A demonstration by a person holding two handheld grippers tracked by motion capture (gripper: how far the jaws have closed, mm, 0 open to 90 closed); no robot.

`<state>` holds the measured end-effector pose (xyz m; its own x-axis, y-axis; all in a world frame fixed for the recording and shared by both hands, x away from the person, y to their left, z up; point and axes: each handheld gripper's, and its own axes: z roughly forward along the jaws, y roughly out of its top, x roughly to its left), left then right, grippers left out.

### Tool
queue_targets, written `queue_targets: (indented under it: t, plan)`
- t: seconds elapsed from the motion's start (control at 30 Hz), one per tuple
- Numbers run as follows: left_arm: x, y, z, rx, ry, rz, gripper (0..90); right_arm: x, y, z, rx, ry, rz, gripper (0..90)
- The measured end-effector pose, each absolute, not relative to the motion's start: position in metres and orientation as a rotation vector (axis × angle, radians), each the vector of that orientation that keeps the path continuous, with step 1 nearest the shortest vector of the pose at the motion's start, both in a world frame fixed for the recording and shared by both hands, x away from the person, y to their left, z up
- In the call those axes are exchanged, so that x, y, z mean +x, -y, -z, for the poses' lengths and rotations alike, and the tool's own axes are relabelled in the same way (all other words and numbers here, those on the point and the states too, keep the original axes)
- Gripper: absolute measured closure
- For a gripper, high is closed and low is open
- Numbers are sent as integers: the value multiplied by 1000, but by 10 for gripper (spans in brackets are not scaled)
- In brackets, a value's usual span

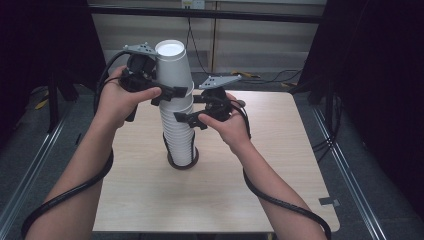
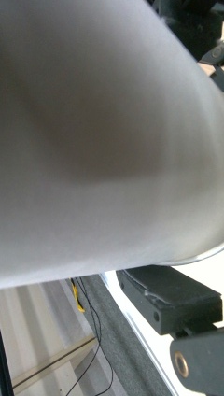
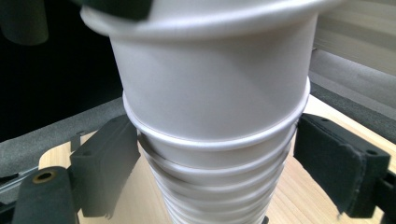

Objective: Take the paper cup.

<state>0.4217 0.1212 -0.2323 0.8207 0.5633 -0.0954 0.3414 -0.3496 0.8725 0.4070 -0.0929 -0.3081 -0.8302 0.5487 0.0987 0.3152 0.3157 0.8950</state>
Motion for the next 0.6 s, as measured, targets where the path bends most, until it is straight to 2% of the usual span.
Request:
queue_targets:
  t: [0.6]
  plan:
    - [423, -123, 215, 1938, -676, -252, 107, 406, 95, 310, 772, -2361, -1515, 143]
